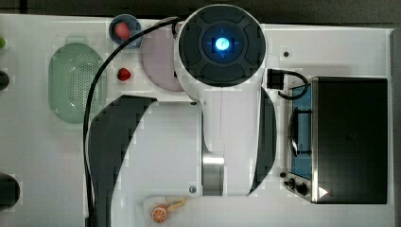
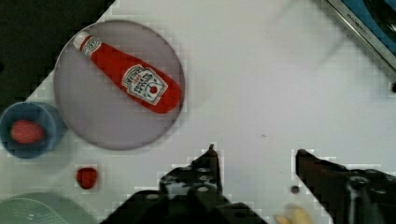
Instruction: Flap open oven.
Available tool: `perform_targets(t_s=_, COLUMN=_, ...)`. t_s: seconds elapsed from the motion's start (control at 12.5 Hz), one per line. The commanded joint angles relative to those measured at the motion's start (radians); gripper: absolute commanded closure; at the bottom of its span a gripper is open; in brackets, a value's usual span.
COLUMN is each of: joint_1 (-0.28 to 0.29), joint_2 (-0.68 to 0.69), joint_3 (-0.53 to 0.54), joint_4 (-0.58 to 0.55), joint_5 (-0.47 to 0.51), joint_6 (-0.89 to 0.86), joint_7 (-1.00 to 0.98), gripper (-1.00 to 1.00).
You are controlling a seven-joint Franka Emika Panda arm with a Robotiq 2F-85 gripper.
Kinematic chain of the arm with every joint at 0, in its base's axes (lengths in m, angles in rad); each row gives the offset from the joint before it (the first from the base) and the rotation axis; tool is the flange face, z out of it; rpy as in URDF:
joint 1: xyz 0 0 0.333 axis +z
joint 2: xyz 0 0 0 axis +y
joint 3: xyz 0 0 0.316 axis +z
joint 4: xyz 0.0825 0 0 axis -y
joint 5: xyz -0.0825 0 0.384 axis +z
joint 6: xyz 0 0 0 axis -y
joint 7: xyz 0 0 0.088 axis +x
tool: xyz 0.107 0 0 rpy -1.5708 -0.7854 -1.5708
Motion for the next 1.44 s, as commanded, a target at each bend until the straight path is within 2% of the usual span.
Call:
perform_targets(t_s=0.08, joint_1=-0.025, joint_2=-0.291, joint_3=-0.055, joint_4=-0.204, joint_5=-0.001, joint_6=-0.077, joint_7=-0.031, gripper=-0.59)
perform_targets(t_s=0.24, joint_1=-0.025, joint_2=-0.291, joint_3=-0.055, joint_4=-0.204, joint_5=-0.001, joint_6=-0.076, joint_7=-0.031, gripper=-0.99)
perform_targets(t_s=0.56, joint_1=-0.025, joint_2=-0.291, joint_3=-0.056, joint_4=-0.204, joint_5=-0.001, joint_6=-0.076, joint_7=-0.031, gripper=-1.00)
perform_targets(t_s=0.64, joint_1=-0.026, joint_2=-0.290, joint_3=-0.056, joint_4=-0.204, joint_5=-0.001, joint_6=-0.076, joint_7=-0.031, gripper=-0.90)
perform_targets(t_s=1.12, joint_1=-0.031, joint_2=-0.289, joint_3=-0.070, joint_4=-0.214, joint_5=-0.001, joint_6=-0.075, joint_7=-0.031, gripper=0.56)
perform_targets(t_s=1.2, joint_1=-0.035, joint_2=-0.288, joint_3=-0.078, joint_4=-0.222, joint_5=-0.001, joint_6=-0.075, joint_7=-0.032, gripper=0.65)
perform_targets(t_s=1.44, joint_1=-0.049, joint_2=-0.278, joint_3=-0.122, joint_4=-0.247, joint_5=-0.002, joint_6=-0.070, joint_7=-0.167, gripper=0.65)
